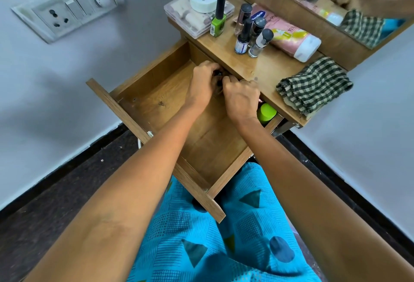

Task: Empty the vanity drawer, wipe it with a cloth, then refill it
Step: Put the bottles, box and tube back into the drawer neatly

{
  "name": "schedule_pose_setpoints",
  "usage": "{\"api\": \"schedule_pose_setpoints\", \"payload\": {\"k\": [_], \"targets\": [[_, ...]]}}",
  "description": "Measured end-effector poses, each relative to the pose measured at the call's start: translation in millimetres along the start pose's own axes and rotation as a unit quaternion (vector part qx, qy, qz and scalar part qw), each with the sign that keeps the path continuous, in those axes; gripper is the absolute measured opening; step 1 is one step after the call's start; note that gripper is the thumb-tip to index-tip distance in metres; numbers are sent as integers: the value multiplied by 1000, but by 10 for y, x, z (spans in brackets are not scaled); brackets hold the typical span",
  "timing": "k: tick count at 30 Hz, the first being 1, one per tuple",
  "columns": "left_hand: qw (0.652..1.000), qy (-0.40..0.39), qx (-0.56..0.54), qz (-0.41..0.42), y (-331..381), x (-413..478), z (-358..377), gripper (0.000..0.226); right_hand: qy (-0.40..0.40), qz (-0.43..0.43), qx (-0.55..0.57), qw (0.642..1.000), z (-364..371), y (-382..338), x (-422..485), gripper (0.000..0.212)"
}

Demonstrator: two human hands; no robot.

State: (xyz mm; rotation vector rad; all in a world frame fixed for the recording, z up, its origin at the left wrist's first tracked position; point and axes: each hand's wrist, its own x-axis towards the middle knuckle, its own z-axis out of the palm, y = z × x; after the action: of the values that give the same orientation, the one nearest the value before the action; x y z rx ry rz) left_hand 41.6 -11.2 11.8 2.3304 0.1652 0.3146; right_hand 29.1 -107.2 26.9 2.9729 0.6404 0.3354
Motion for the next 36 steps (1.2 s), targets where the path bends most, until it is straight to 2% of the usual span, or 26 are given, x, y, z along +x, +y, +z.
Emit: {"api": "schedule_pose_setpoints", "payload": {"k": [3,7,10,13,18,21,25,28,30,33,36], "targets": [[1000,0,-2,1,-19,7,30,22,-15,22,-24,999,5,-48,0,11],[1000,2,-8,1,-42,7,52,22,-54,38,-17,998,19,-65,2,24],[1000,4,-10,3,-59,2,69,18,-40,39,-34,998,3,-104,-4,8],[1000,0,-15,0,-56,12,76,18,-63,54,-42,996,-18,-119,-7,15],[999,-2,-44,-8,-42,1,96,25,3,42,-94,995,-9,-60,-25,6],[999,-6,-45,-10,-41,-23,91,28,-44,7,-21,999,4,-43,-22,29],[999,9,-41,-2,-24,-37,43,26,-63,26,-5,998,-72,-33,-13,28],[998,44,-51,-7,22,-45,-31,21,-41,67,-10,997,-232,-54,-31,11],[995,71,-72,-19,58,-42,-102,17,-45,75,34,996,-367,-40,-9,27],[990,110,-83,-3,141,16,-229,7,6,63,107,992,-490,32,65,13],[986,142,-80,27,279,157,-361,10,88,54,191,976,-647,110,255,24]]}}
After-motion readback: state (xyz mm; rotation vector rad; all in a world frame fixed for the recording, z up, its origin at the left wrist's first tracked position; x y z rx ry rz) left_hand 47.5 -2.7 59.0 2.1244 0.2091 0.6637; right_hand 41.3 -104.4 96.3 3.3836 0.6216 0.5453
